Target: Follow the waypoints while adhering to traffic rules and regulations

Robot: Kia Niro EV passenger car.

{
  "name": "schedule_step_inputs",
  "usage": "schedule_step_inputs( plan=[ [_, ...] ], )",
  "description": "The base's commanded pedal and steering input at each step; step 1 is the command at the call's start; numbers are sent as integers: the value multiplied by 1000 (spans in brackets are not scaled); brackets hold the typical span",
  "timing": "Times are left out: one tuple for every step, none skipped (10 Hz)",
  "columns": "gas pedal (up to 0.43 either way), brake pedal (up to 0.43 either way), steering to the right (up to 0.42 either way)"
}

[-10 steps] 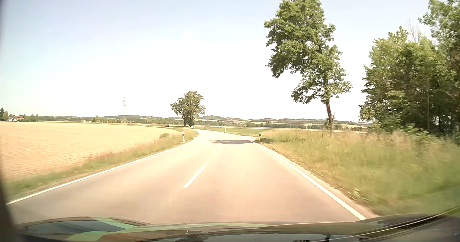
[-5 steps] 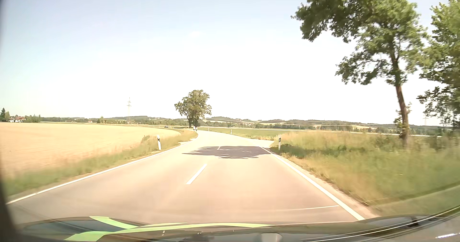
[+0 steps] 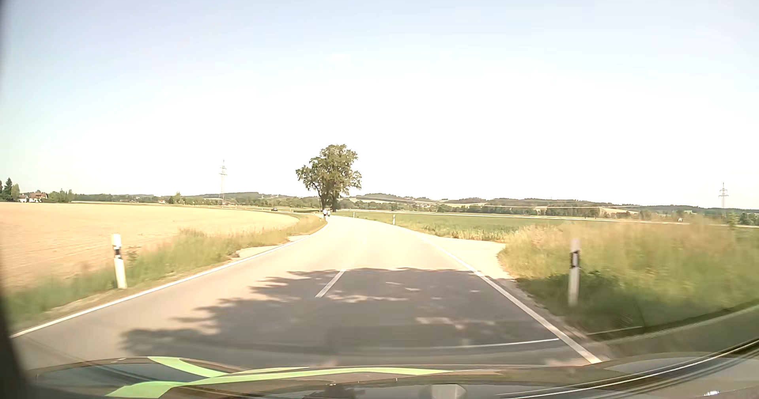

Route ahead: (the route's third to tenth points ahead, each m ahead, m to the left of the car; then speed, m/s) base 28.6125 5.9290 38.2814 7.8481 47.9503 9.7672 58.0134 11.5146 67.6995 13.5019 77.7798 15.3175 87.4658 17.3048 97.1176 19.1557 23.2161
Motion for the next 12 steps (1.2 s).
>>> schedule_step_inputs(
  plan=[
    [110, 0, -18],
    [110, 0, -19],
    [110, 0, -18],
    [110, 0, -19],
    [110, 0, -18],
    [110, 0, -18],
    [110, 0, -18],
    [110, 0, -19],
    [110, 0, -20],
    [110, 0, -21],
    [110, 0, -21],
    [110, 0, -21]
  ],
)
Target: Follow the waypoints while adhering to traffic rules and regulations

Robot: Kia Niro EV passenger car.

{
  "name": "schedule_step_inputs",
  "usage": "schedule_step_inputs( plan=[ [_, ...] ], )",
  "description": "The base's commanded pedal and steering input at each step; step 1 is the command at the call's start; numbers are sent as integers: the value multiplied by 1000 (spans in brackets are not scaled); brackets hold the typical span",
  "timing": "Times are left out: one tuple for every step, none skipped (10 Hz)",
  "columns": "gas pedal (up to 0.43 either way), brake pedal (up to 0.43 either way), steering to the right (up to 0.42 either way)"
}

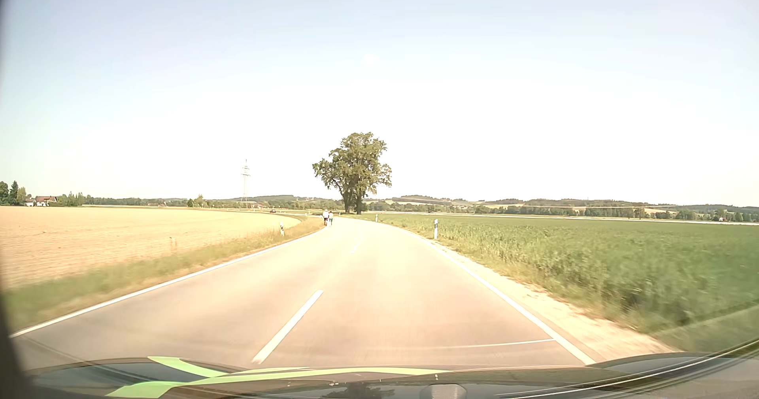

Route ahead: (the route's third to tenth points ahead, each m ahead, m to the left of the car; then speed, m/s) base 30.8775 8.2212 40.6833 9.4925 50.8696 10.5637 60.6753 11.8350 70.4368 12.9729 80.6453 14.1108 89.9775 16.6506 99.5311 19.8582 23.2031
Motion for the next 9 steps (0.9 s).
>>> schedule_step_inputs(
  plan=[
    [110, 0, -21],
    [110, 0, -21],
    [110, 0, -21],
    [110, 0, -21],
    [110, 0, -21],
    [110, 0, -20],
    [110, 0, -19],
    [110, 0, -18],
    [110, 0, -18]
  ],
)
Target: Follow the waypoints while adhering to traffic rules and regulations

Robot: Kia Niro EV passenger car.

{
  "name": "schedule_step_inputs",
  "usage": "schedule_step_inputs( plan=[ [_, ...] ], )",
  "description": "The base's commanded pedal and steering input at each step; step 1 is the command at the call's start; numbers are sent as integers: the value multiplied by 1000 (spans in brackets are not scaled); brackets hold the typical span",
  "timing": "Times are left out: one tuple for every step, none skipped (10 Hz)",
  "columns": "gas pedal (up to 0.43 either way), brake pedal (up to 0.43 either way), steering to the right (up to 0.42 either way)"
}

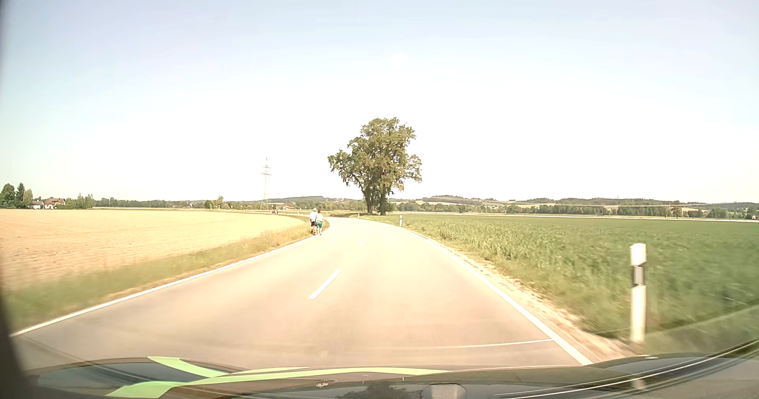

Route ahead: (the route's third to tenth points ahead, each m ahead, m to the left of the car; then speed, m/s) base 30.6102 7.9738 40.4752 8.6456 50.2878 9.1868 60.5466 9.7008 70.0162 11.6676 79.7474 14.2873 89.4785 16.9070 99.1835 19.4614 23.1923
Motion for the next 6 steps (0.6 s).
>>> schedule_step_inputs(
  plan=[
    [110, 0, -18],
    [110, 0, -18],
    [118, 0, -18],
    [118, 0, -18],
    [118, 0, -19],
    [118, 0, -18]
  ],
)
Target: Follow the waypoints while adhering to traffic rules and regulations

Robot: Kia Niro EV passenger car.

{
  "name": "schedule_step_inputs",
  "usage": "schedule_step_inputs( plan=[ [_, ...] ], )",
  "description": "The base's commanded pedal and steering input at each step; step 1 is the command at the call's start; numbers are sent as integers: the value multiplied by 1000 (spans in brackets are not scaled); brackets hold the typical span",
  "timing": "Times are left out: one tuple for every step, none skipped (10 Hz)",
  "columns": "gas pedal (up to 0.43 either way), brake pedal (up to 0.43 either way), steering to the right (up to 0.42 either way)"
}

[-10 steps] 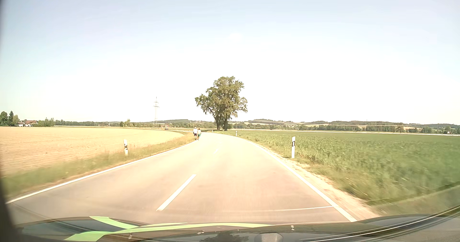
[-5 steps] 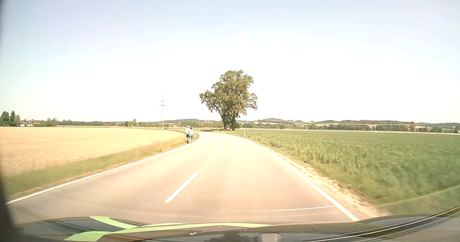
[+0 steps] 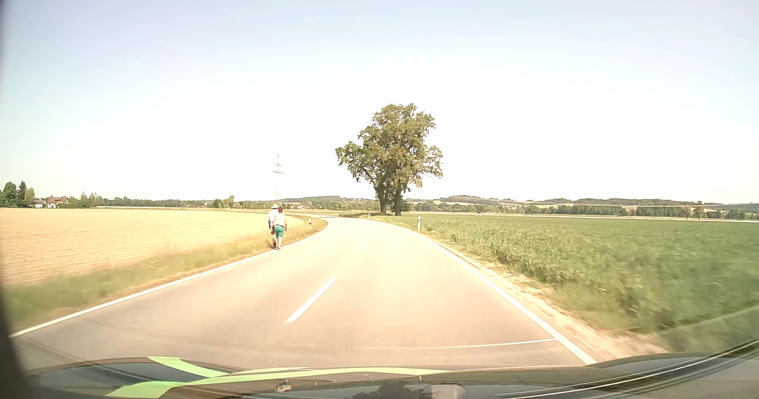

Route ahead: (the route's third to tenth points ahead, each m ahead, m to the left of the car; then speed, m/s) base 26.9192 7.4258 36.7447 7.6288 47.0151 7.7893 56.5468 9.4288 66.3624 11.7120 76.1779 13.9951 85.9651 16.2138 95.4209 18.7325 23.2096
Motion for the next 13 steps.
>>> schedule_step_inputs(
  plan=[
    [118, 0, -19],
    [118, 0, -19],
    [118, 0, -19],
    [118, 0, -20],
    [118, 0, -19],
    [118, 0, -19],
    [118, 0, -20],
    [118, 0, -20],
    [118, 0, -19],
    [118, 0, -19],
    [118, 0, -19],
    [130, 0, -20],
    [138, 0, -19]
  ],
)
